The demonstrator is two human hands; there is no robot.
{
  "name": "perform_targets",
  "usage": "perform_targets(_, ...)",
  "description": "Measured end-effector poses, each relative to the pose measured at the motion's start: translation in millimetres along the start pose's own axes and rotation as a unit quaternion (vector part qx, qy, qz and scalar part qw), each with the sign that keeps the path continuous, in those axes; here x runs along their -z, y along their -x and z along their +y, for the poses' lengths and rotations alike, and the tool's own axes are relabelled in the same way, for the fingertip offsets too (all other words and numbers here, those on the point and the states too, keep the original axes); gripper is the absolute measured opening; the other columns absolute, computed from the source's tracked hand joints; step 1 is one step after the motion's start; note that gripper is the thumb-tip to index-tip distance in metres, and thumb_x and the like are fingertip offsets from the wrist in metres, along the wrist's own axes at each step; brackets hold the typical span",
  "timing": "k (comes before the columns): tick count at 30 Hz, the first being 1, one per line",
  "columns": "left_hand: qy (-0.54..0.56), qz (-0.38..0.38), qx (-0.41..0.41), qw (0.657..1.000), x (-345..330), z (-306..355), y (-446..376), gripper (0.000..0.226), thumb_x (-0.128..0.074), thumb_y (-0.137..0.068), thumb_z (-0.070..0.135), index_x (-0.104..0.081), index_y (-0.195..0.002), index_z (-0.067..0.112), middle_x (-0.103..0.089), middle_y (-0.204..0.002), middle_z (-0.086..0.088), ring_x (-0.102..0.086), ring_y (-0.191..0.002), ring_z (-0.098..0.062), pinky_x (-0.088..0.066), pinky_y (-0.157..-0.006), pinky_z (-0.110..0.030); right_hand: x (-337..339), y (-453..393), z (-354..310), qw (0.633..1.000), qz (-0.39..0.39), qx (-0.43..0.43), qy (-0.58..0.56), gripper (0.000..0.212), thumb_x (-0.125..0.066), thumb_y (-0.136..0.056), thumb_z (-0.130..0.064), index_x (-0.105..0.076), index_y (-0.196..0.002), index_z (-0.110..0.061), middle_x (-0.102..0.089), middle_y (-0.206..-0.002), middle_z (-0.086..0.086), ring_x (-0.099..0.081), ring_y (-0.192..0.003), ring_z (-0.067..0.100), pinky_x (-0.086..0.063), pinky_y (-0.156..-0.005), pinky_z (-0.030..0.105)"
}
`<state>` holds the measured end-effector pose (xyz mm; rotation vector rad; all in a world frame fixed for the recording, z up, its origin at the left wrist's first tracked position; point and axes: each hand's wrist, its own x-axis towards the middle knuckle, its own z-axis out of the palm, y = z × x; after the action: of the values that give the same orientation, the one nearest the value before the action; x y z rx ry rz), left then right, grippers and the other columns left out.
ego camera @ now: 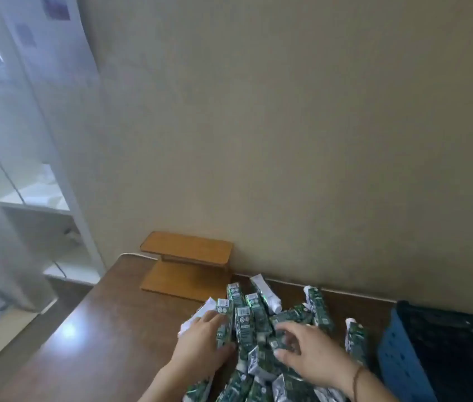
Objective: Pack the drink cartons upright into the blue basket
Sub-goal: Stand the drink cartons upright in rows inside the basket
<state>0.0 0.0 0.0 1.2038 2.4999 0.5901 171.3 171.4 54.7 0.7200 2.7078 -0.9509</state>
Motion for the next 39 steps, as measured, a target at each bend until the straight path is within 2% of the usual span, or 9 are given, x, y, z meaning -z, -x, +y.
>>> perform_targets(10,-0.058,-0.02,0.122,0.991,-65,-60,1,0.093,-0.057,-0.085,0.058,-0.009,-0.156,0.023,-0.038,-0.147,-0.002,-0.051,-0.126,-0.027,-0.05,-0.083,-0.037,-102,-37,-39,0.99,-0.14,-0.025,0.015,0.056,-0.055,-0.087,-0.052,-0.038,-0.139,-0.038,-0.044,-0.143,-0.011,-0.048,-0.124,0.012,-0.038,-0.105,0.034)
perform_targets(13,-0.097,-0.022,0.104,0.99,-60,-60,-11,0.065,-0.056,-0.083,0.049,-0.033,-0.14,0.026,-0.051,-0.129,0.0,-0.062,-0.107,-0.028,-0.055,-0.075,-0.037,-115,-40,-45,0.991,-0.127,-0.039,0.004,0.055,-0.055,-0.086,-0.05,-0.039,-0.138,-0.039,-0.045,-0.142,-0.013,-0.046,-0.126,0.01,-0.037,-0.107,0.036)
perform_targets(16,0.057,0.017,0.137,0.989,-54,-72,-14,0.043,-0.062,-0.075,0.045,-0.045,-0.113,0.032,-0.062,-0.108,0.005,-0.067,-0.09,-0.023,-0.054,-0.068,-0.036,-122,-36,-46,0.994,-0.075,-0.079,-0.031,0.056,-0.059,-0.087,-0.047,-0.037,-0.139,-0.04,-0.044,-0.143,-0.014,-0.047,-0.126,0.01,-0.037,-0.107,0.035)
perform_targets(21,0.568,0.055,0.208,0.794,-34,-70,-1,0.038,-0.072,-0.086,0.019,-0.053,-0.118,0.029,-0.073,-0.1,-0.01,-0.075,-0.074,-0.016,-0.062,-0.061,-0.04,-138,-29,-49,0.966,0.058,-0.115,-0.222,0.092,-0.074,-0.071,-0.055,-0.015,-0.141,-0.051,-0.041,-0.138,-0.02,-0.052,-0.119,0.0,-0.039,-0.102,0.031)
perform_targets(25,0.669,-0.068,0.164,0.722,-30,-40,16,0.054,-0.076,-0.077,0.036,-0.058,-0.121,0.009,-0.076,-0.099,-0.02,-0.073,-0.088,-0.042,-0.058,-0.072,-0.049,-135,-18,-54,0.881,0.185,-0.075,-0.43,0.089,-0.092,-0.049,-0.04,-0.048,-0.126,-0.036,-0.064,-0.124,-0.004,-0.066,-0.104,0.008,-0.056,-0.087,0.033)
perform_targets(30,0.511,-0.134,0.152,0.835,-42,-9,24,0.041,-0.052,-0.091,0.062,-0.067,-0.114,0.031,-0.07,-0.107,-0.011,-0.071,-0.085,-0.022,-0.056,-0.065,-0.029,-106,39,-29,0.827,0.378,-0.122,-0.399,0.065,-0.095,-0.035,-0.04,-0.07,-0.094,-0.036,-0.076,-0.089,-0.009,-0.071,-0.084,0.008,-0.057,-0.071,0.022)
perform_targets(33,0.381,-0.138,0.028,0.914,-68,23,24,0.059,-0.061,-0.064,0.084,-0.068,-0.107,0.045,-0.074,-0.102,0.01,-0.069,-0.081,-0.002,-0.053,-0.076,-0.021,-71,93,-6,0.766,0.536,-0.112,-0.335,0.077,-0.093,-0.019,-0.049,-0.067,-0.091,-0.051,-0.073,-0.087,-0.017,-0.067,-0.079,-0.003,-0.053,-0.065,0.011)
perform_targets(36,0.275,-0.18,-0.107,0.938,-105,78,29,0.052,-0.06,-0.07,0.077,-0.048,-0.118,0.061,-0.054,-0.127,0.035,-0.056,-0.1,0.021,-0.045,-0.092,-0.01,-12,145,30,0.69,0.661,-0.072,-0.285,0.054,-0.08,-0.044,-0.022,-0.067,-0.086,-0.054,-0.071,-0.084,-0.024,-0.064,-0.077,-0.007,-0.05,-0.064,0.006)
perform_targets(39,0.228,-0.153,-0.246,0.93,-137,147,39,0.056,-0.055,-0.089,0.063,-0.025,-0.135,0.066,-0.012,-0.153,0.034,-0.025,-0.142,0.008,-0.015,-0.114,-0.011,55,178,82,0.725,0.639,-0.098,-0.238,0.038,-0.07,-0.055,-0.051,-0.062,-0.087,-0.032,-0.07,-0.079,-0.001,-0.066,-0.074,0.01,-0.054,-0.062,0.022)
